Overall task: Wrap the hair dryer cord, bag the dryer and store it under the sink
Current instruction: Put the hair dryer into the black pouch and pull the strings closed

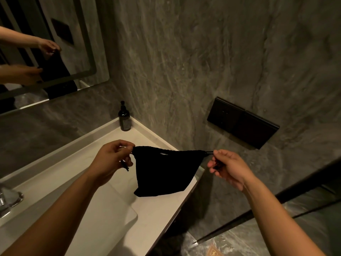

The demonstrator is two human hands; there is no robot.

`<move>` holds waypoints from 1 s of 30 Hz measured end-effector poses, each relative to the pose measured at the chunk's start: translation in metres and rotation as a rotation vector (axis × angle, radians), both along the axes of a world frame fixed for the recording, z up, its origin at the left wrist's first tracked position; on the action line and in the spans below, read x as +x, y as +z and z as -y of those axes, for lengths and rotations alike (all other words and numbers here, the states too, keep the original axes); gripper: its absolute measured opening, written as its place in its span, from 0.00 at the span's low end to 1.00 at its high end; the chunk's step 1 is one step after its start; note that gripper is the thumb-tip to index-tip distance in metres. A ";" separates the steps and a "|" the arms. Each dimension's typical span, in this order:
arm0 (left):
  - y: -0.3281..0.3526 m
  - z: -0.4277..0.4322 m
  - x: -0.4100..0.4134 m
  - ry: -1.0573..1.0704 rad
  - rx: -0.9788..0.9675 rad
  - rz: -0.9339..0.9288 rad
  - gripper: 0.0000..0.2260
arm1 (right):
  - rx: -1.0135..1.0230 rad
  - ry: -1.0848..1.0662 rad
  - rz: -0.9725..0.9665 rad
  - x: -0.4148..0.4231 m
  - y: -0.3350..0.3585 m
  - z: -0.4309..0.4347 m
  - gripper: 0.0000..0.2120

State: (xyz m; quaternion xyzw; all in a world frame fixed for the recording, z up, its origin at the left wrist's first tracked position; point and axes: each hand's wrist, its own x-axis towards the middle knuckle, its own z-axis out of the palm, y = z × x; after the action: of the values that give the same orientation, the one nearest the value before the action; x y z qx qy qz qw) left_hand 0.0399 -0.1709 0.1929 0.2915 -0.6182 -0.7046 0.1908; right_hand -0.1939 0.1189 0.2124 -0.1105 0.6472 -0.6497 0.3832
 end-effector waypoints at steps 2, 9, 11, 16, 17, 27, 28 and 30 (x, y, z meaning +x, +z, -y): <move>-0.001 0.003 0.001 0.023 0.015 -0.012 0.06 | -0.027 -0.047 0.002 -0.003 -0.004 0.000 0.11; -0.003 0.019 0.013 -0.030 -0.041 0.034 0.09 | 0.045 -0.210 -0.164 -0.009 -0.010 -0.006 0.12; -0.004 0.024 0.018 -0.045 -0.073 0.055 0.10 | 0.006 -0.246 -0.156 -0.011 -0.010 -0.010 0.12; -0.005 0.040 0.025 0.032 -0.146 0.085 0.09 | -0.039 -0.241 -0.089 -0.023 -0.019 -0.018 0.11; -0.004 0.042 0.024 0.057 -0.191 0.123 0.07 | -0.047 -0.241 -0.085 -0.025 -0.021 -0.019 0.11; -0.003 0.033 0.019 0.230 -0.179 0.242 0.17 | -0.148 -0.415 -0.116 -0.013 -0.020 -0.021 0.13; -0.004 0.030 0.015 0.261 -0.031 0.124 0.16 | -0.230 -0.434 -0.051 -0.009 -0.019 -0.018 0.12; -0.004 0.022 0.006 0.308 0.285 -0.147 0.12 | -0.371 -0.453 0.092 -0.005 -0.018 -0.012 0.08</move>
State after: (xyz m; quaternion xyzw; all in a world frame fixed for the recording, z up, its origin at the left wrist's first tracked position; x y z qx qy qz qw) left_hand 0.0462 -0.1931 0.1888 0.3543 -0.4448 -0.7668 0.2979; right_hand -0.1987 0.1308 0.1947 -0.0016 0.5076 -0.8302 0.2306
